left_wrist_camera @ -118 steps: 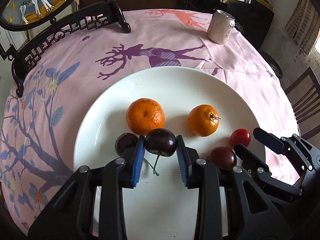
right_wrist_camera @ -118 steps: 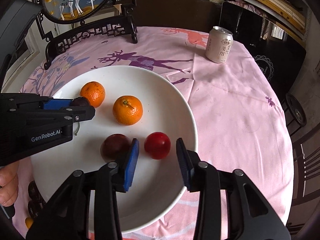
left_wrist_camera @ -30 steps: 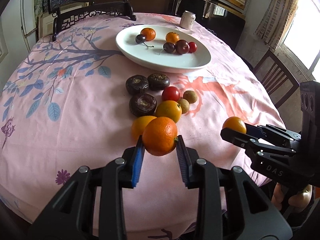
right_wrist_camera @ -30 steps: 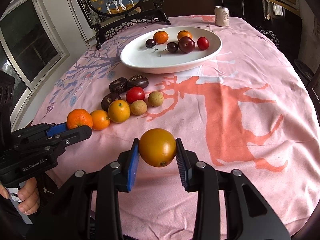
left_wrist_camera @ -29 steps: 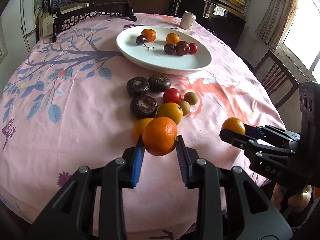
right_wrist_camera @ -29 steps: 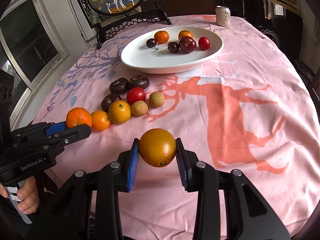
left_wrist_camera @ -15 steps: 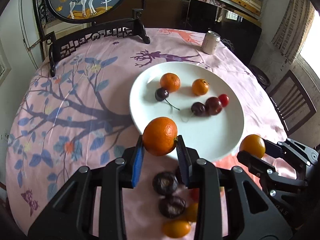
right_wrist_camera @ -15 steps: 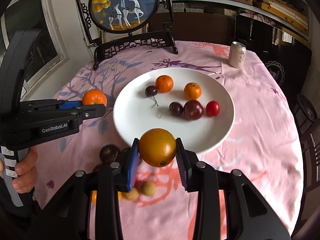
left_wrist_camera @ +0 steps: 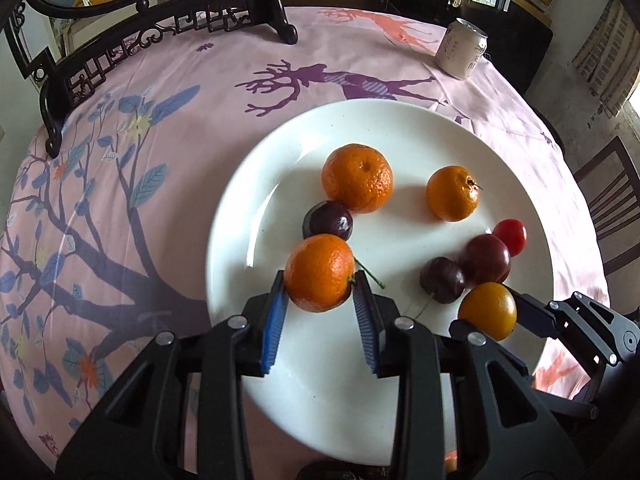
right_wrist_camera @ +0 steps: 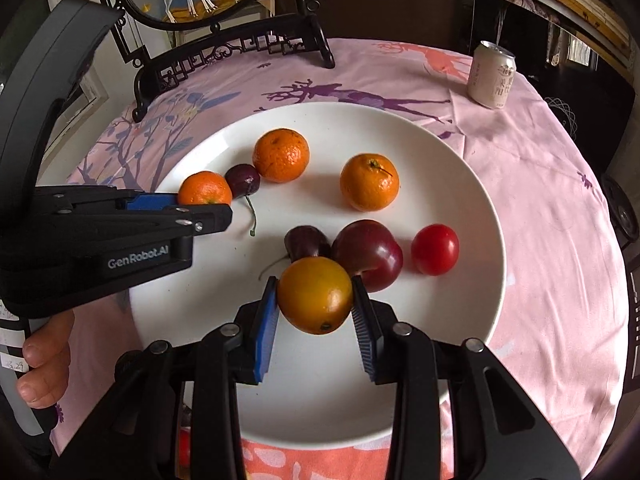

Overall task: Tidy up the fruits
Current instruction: 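Carry both fruits onto the white plate and open both tools, then move both open tools back toward the remaining fruit pile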

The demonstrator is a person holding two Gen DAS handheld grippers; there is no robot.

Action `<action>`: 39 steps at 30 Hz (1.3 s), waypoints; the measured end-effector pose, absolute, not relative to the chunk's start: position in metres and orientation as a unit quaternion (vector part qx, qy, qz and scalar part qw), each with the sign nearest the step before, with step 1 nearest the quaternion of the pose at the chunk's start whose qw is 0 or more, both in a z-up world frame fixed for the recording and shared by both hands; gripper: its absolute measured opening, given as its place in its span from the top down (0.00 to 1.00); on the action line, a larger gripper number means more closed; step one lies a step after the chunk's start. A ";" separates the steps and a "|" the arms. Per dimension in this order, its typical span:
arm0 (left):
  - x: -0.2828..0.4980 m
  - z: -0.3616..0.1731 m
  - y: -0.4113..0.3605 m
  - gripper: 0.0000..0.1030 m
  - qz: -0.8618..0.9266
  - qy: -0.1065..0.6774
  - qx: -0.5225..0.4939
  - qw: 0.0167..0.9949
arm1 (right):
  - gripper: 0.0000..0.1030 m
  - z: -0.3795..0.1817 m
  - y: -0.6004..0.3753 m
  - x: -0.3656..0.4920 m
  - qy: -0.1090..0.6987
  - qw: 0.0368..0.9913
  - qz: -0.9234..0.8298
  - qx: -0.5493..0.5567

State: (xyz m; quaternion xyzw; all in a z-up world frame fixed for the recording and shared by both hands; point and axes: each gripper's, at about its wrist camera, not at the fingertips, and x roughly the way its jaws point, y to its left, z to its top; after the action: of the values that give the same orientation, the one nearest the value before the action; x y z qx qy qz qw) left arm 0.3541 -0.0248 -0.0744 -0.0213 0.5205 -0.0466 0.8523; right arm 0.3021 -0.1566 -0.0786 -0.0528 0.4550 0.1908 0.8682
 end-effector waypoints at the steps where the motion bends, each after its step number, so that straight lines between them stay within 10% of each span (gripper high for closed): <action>1: 0.354 -0.070 -0.025 0.49 -0.048 0.515 -0.024 0.855 | 0.55 -0.077 -0.153 0.302 0.448 0.871 0.191 -0.061; 15: 0.182 -0.012 0.016 0.22 -0.040 0.392 -0.042 0.918 | 0.20 -0.033 -0.202 0.171 0.405 0.899 0.167 -0.019; 33: 0.103 -0.065 0.027 0.19 -0.047 0.435 -0.032 0.898 | 0.21 -0.079 -0.189 0.126 0.428 0.891 0.141 -0.052; 39: 0.094 -0.074 0.018 0.19 -0.060 0.446 -0.023 0.893 | 0.52 -0.095 -0.182 0.139 0.442 0.880 0.166 -0.046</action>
State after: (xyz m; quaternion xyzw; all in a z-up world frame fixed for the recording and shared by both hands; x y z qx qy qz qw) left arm 0.0943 0.0181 -0.0741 -0.0227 0.4458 -0.0596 0.8928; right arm 0.1388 -0.1824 -0.0947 -0.0459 0.4418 0.1659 0.8804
